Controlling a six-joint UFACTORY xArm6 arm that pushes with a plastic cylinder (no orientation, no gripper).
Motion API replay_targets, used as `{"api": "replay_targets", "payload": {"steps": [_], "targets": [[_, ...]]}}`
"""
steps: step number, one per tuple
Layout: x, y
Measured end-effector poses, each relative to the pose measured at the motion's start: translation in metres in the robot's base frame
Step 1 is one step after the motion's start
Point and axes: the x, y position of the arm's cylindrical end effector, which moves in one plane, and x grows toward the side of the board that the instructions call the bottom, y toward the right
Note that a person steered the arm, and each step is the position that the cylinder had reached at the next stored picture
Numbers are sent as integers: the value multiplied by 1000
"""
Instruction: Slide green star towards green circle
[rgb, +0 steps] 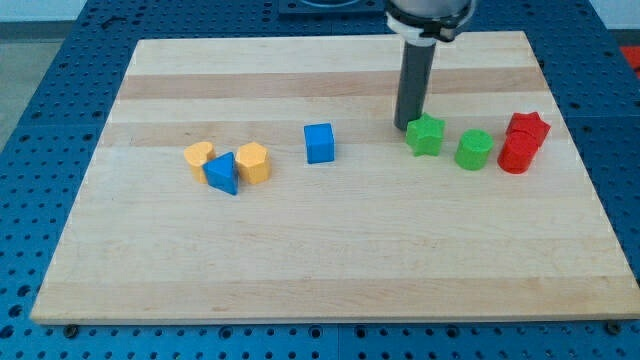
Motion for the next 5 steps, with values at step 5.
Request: {"api": "replay_targets", "payload": {"steps": [5], "targets": [[55,-52]]}}
